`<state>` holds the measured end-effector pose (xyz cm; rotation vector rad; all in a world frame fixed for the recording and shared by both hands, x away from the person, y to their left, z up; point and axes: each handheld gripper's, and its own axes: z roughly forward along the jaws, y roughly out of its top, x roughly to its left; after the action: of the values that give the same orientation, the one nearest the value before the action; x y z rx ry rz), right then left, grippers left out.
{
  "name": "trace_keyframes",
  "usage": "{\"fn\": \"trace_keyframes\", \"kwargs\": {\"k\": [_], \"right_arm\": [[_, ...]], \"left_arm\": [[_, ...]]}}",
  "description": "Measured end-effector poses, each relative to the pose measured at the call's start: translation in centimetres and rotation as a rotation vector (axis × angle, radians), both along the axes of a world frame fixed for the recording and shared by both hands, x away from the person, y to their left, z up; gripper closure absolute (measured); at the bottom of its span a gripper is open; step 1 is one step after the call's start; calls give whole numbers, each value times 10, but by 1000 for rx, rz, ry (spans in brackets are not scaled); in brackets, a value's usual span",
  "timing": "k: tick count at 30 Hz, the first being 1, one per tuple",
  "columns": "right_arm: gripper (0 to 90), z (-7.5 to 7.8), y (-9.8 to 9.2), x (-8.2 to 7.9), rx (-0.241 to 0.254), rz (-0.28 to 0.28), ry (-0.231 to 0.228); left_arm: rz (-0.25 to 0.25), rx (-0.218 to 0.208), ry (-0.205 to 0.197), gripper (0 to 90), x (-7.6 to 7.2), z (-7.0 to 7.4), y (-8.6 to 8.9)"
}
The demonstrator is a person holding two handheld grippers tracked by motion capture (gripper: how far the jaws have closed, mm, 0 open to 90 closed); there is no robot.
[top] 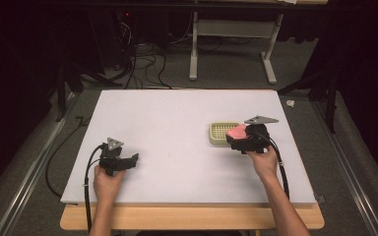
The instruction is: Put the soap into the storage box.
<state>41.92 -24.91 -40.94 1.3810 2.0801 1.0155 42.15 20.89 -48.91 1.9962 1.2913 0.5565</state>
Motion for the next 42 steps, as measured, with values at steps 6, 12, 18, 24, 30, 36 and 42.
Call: {"fn": "trace_keyframes", "kwargs": {"k": [6,12,18,24,30,36,42], "right_arm": [[137,-2,3,7,3,-1,11],[137,-7,3,15,11,-20,23],[136,-8,7,25,-2,-32,40],[137,-12,12,33,-8,-47,48],[137,-21,16,41,-18,-68,73],[136,-25,19,45,-18,-78,87],[136,-31,24,50,-31,-83,106]], "left_arm": [[0,0,0,208,0,0,0],[0,0,0,208,0,0,0],[0,0,0,208,0,0,0],[0,-1,0,208,0,0,0],[0,0,0,208,0,0,0],[0,0,0,208,0,0,0],[0,0,0,208,0,0,0]]}}
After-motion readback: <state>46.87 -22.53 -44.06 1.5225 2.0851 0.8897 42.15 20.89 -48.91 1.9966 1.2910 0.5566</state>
